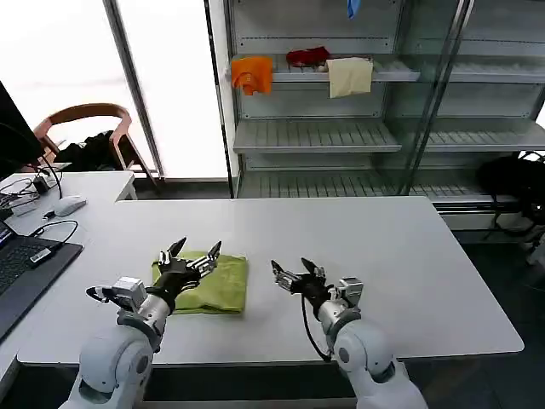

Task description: Fold and organize the clothes.

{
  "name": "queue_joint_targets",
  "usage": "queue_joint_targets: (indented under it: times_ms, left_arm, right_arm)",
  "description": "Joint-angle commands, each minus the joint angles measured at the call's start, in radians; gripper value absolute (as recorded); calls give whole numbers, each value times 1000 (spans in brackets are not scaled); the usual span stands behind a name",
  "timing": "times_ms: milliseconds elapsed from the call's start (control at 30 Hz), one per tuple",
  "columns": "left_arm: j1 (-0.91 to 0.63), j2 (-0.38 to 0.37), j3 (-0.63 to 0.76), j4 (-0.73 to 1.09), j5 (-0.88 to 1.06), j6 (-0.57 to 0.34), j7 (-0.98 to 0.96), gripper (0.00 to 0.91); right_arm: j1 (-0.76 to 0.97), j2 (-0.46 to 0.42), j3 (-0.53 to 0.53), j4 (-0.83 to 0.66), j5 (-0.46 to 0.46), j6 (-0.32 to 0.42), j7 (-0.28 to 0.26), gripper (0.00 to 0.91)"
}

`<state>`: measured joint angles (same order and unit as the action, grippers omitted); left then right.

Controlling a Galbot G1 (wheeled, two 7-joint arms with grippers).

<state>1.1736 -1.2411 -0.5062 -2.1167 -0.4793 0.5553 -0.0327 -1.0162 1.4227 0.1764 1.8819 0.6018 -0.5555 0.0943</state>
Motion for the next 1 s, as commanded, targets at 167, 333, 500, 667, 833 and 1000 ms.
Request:
queue_joint_targets:
  times_ms: [167,333,500,667,833,1000]
  left_arm:
    - [71,-28,-132,-26,-102,21,-19,907]
    - [68,-28,-132,-10,-90,21,-18,907]
    - [59,-30,-126,8,-86,21,-19,907]
    - [52,-34,-117,10,-84,21,-22,907]
    - [56,-35,-123,4,-84,21,-24,907]
    - [64,-35,-131,-3,-85,21,-24,907]
  right_arm:
    - [140,106,-229,-186,227,-31,156,907]
    - [133,76,-210,-141,288,-31,253,907]
    - [136,58,-209,-125,303,-33,310,907]
    - [136,64,-222,-152,286,-35,268,907]
    - [144,77,-227,-179,281,-35,267,907]
    - [151,76,-224,-181,283,-34,229,766]
